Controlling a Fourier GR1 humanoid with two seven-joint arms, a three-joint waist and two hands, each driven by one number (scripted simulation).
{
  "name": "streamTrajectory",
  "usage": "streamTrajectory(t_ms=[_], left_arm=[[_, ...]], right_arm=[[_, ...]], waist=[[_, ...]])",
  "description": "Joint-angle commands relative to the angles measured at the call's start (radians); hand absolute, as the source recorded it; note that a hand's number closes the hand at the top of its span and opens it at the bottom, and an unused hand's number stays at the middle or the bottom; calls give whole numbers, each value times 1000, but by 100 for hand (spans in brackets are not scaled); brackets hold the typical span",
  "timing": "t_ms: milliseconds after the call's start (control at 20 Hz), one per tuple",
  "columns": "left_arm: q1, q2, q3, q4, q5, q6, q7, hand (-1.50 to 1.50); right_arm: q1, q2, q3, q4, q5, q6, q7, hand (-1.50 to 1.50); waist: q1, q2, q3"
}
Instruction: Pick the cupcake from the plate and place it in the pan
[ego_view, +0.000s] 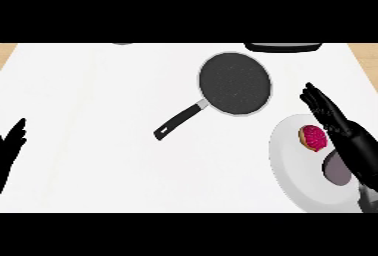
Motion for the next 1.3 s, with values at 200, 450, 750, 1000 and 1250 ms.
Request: streamTrajectory(t_ms=[200,450,750,1000,1250], left_arm=[[-84,-52,6,-15,-31,41,16,0],[-66,-71,28,22,7,42,12,0],[-126,-137,-1,87,-34,24,-8,0],[-135,-145,19,94,-50,23,-13,0],[-124,-114,28,56,-32,-7,24,0]], right_arm=[[-139,38,-235,140,-221,-31,126,-150],[-11,16,-405,275,27,-430,159,150],[107,245,-405,110,-10,-505,-74,-150],[227,81,-381,-89,77,-443,147,-150],[203,-145,-351,-116,203,-384,470,-150]], waist=[[35,-22,20],[-54,-16,20],[17,-23,20],[11,-24,18],[24,-21,14]])
